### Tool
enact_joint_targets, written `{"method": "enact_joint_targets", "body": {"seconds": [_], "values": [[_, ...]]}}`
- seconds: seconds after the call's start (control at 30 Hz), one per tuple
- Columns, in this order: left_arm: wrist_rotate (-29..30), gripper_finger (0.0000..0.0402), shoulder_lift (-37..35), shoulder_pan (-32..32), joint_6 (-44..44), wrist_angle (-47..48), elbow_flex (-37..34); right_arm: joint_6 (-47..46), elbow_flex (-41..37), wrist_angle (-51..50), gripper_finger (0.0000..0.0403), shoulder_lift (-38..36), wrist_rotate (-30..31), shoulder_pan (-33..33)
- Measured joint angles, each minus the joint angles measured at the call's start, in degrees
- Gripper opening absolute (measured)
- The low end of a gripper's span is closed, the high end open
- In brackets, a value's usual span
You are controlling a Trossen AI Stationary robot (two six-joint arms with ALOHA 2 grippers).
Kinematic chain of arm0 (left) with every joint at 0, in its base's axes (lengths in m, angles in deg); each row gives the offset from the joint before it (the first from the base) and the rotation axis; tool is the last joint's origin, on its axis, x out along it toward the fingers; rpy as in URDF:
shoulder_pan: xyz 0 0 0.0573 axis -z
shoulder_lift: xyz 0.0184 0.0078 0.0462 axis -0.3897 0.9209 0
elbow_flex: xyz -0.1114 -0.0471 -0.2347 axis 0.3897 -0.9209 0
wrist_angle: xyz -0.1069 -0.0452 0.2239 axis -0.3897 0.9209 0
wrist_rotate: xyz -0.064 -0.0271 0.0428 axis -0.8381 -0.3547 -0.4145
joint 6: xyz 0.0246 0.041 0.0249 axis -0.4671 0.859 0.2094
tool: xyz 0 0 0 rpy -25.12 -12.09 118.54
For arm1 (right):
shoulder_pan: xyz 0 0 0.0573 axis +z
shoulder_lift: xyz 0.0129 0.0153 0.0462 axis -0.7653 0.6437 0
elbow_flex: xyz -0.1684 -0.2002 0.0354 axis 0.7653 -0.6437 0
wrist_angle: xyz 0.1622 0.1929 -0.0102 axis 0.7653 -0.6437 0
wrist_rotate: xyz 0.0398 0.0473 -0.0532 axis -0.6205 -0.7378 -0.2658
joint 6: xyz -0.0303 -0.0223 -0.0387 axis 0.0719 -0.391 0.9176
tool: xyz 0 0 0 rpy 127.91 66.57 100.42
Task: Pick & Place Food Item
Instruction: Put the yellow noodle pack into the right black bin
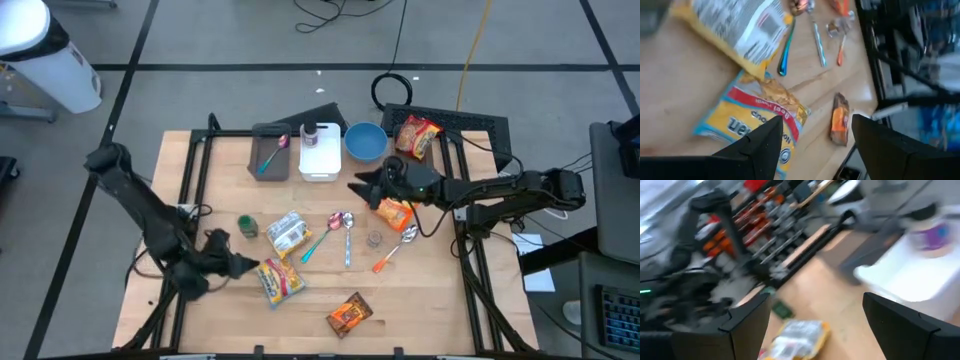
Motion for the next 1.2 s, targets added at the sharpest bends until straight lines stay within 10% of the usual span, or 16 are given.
{"method": "enact_joint_targets", "body": {"seconds": [0.57, 1.2], "values": [[0.6, 0.0243, 17.0, -8.5, -18.4, -6.8, 0.0, -0.5, 0.0, 4.2, 0.0309, 0.0, -25.4, 0.0], [-9.5, 0.0243, 17.0, -19.2, -14.3, 1.2, 0.0, -1.0, 0.0, 4.5, 0.0309, 0.0, -27.4, -0.1]]}}
